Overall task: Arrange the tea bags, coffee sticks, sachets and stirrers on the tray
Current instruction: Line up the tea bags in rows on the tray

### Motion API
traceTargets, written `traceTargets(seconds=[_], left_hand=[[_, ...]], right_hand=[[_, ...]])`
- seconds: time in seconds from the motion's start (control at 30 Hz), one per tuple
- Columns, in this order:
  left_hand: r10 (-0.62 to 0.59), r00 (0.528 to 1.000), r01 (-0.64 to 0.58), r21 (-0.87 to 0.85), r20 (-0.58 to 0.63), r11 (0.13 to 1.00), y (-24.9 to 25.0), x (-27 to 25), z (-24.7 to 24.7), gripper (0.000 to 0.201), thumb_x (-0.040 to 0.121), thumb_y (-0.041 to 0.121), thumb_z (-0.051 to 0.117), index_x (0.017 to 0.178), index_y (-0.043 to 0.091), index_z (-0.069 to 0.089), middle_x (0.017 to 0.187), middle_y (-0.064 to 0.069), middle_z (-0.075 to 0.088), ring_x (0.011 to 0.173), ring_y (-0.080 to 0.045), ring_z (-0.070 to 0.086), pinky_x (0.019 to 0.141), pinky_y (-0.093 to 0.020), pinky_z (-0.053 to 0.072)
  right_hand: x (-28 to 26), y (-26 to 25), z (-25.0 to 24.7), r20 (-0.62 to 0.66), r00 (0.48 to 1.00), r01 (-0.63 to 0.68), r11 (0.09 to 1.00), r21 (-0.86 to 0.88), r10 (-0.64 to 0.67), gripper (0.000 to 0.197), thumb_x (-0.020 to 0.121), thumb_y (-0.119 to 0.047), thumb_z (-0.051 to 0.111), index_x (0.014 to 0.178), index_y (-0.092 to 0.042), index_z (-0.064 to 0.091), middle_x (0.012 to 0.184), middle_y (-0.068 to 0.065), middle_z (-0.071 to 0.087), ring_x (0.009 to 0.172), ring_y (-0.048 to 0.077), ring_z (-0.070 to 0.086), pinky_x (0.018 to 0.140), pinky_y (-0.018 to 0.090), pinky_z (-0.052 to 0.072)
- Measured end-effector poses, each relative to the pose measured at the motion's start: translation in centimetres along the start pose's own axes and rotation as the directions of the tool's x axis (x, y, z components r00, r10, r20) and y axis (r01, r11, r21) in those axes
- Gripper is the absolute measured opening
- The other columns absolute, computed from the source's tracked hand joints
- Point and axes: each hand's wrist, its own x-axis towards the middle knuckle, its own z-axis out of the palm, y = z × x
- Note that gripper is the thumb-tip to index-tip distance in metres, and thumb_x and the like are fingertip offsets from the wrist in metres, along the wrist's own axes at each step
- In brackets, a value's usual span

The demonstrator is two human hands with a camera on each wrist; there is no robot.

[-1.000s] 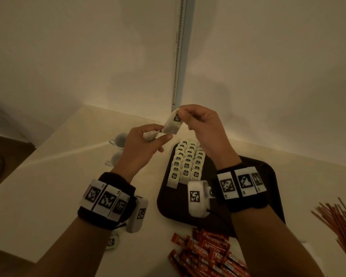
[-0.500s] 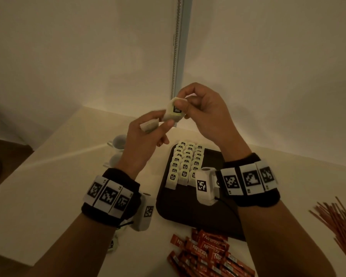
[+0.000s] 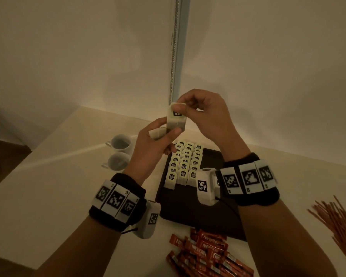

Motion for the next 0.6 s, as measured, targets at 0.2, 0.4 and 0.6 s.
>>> traceTargets(seconds=[0.2,0.4,0.6], left_hand=[[-0.084,0.995,0.086,-0.037,0.049,0.996,-0.9,0.0,-0.1,0.018,0.085,0.019,0.064,0.103,0.02,0.064,0.085,-0.003,0.072,0.051,-0.014,0.057,0.049,-0.02,0.043],[-0.428,0.902,0.367,-0.427,-0.053,0.826,-3.3,0.2,-3.0,0.029,0.097,0.035,0.046,0.103,0.011,0.059,0.086,-0.011,0.071,0.066,-0.021,0.067,0.051,-0.02,0.051],[-0.476,0.877,0.409,-0.419,-0.064,0.811,-4.6,0.4,-5.1,0.034,0.099,0.041,0.039,0.103,0.013,0.058,0.087,-0.01,0.072,0.071,-0.023,0.07,0.055,-0.023,0.054]], right_hand=[[-0.5,0.2,-0.2,0.06,0.996,-0.064,0.997,-0.037,0.066,0.006,0.082,-0.012,0.07,0.085,-0.017,0.07,0.072,-0.011,0.065,0.061,-0.001,0.056,0.055,0.01,0.041],[-3.1,4.3,-1.4,0.126,0.964,-0.173,0.912,-0.372,0.234,0.013,0.087,-0.012,0.063,0.098,-0.014,0.07,0.091,-0.003,0.064,0.069,0.0,0.055,0.064,0.011,0.045],[-8.4,12.0,0.0,0.288,0.744,-0.347,0.718,-0.604,0.602,0.019,0.092,-0.013,0.056,0.108,-0.006,0.065,0.11,0.009,0.065,0.089,0.009,0.055,0.077,0.014,0.042]])
